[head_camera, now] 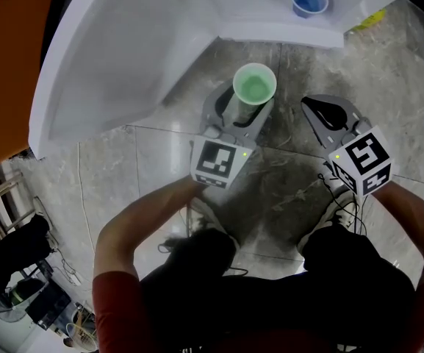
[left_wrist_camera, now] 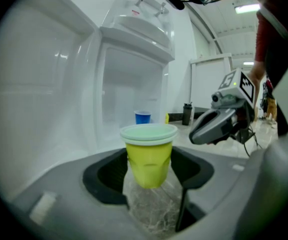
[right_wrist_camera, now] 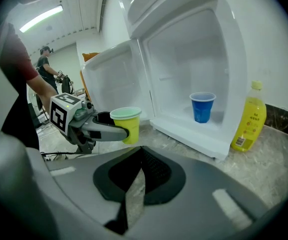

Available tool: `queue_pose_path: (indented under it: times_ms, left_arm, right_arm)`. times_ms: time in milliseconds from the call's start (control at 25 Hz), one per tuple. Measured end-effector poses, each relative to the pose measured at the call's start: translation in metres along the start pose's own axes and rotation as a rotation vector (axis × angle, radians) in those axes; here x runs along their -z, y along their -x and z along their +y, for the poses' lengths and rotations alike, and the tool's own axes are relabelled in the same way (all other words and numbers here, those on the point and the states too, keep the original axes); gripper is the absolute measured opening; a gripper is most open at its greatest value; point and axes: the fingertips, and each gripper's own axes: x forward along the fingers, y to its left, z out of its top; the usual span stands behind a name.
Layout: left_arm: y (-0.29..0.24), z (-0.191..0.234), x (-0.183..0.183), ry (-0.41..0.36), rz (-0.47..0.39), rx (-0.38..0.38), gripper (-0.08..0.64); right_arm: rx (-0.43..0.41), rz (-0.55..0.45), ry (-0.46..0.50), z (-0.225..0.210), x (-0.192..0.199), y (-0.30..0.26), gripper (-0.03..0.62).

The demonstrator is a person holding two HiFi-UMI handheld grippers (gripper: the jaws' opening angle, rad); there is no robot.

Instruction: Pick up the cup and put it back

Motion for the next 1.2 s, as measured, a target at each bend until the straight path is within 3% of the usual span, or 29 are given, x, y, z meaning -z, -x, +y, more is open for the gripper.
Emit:
queue_pose_path:
  times_ms: [680,1200]
  left_arm:
    - [-0.074,0.059,-0.044,0.014,-0.107,-0.12,0.267]
    - [-0.129,0.084,-0.083,-0.02,-0.184,-0.193,0.267]
  right_arm:
    - [0.008,0.011,-0.041,-0.016,0.011,-0.002,0.0]
    - [0.036,0.026,-0.079,-0.038,0.027,0.006,0.0]
